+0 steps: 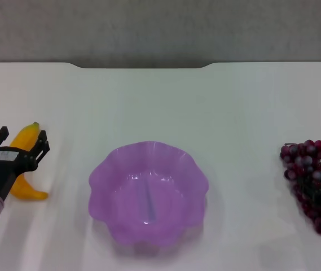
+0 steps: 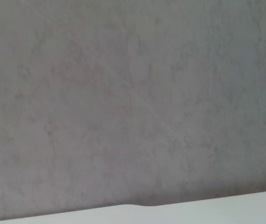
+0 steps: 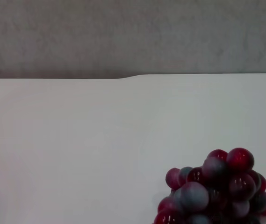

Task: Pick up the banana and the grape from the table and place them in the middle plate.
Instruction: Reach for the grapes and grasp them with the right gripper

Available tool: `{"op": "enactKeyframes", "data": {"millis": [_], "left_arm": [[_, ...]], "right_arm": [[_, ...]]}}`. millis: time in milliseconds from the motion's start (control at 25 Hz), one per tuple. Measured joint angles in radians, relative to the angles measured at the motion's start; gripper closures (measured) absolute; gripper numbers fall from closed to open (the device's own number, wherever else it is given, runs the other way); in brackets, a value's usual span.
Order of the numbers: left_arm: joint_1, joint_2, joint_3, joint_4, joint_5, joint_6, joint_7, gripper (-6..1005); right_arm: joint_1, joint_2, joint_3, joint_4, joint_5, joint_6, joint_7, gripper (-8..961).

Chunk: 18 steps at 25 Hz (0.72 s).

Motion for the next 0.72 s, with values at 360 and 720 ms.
{"op": "enactKeyframes", "data": {"millis": [360, 720], "left_arm": [[0.000, -0.001, 0.000, 0.000, 0.000, 0.000, 0.021, 106], [0.000, -0.001, 0.000, 0.000, -0.003, 0.000, 0.027, 105]], "right_arm": [[-0.007, 0.002, -0.002, -0.020, -0.001, -0.003, 0.000, 492], [-0.010, 0.003, -0.002, -0.023, -0.001, -0.013, 0.001, 565]]}}
